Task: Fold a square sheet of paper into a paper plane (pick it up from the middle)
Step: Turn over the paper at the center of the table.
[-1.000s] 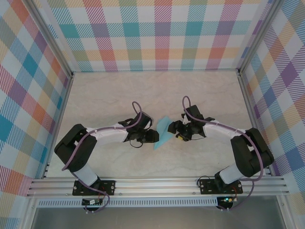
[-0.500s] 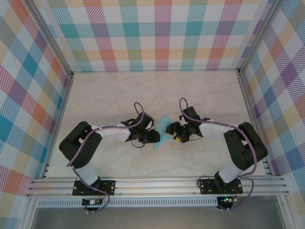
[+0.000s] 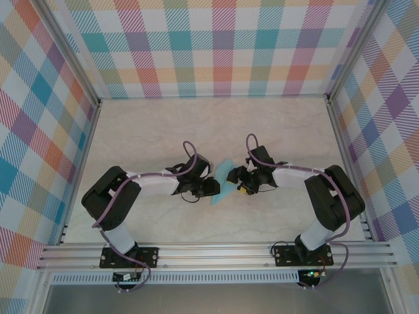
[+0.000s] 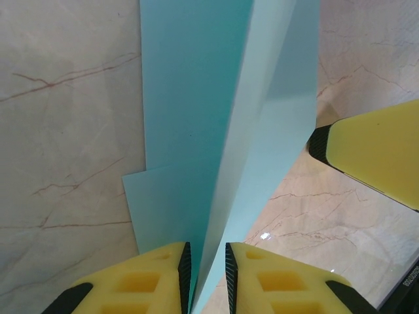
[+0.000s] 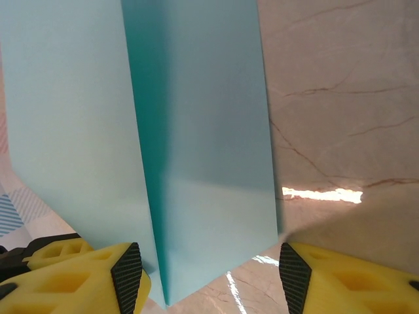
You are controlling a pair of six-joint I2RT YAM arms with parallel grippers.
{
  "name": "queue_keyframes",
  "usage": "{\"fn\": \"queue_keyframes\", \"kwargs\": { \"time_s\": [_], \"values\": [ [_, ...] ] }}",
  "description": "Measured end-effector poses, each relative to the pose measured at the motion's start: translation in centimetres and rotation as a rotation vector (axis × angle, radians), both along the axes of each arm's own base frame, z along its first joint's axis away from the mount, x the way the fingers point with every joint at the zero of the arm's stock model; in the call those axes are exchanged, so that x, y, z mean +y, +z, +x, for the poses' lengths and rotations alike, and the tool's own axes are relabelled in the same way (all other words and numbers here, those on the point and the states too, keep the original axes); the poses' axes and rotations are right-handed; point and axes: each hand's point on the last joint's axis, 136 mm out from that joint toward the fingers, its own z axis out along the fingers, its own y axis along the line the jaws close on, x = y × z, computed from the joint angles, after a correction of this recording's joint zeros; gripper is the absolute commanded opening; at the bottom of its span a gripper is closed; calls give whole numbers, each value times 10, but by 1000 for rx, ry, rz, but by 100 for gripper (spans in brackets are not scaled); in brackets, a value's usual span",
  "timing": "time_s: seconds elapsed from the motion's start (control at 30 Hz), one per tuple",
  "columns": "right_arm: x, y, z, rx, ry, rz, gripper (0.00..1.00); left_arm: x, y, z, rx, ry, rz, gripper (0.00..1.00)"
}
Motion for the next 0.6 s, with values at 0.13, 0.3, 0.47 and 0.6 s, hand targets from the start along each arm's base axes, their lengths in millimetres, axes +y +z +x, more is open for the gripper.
{"fn": "queue_keyframes", "kwargs": {
  "time_s": [0.13, 0.3, 0.47, 0.6],
  "values": [
    [0, 0, 0, 7, -10, 2, 60, 1, 0, 0, -3, 2, 4, 24],
    [0, 0, 1, 13, -22, 6, 59, 5, -4, 0, -4, 5, 30, 28],
    [0, 0, 1, 16, -28, 6, 59, 11, -5, 0, -19, 1, 56, 28],
    [0, 1, 1, 17, -31, 7, 59, 13, -3, 0, -29, -1, 63, 25]
  ]
}}
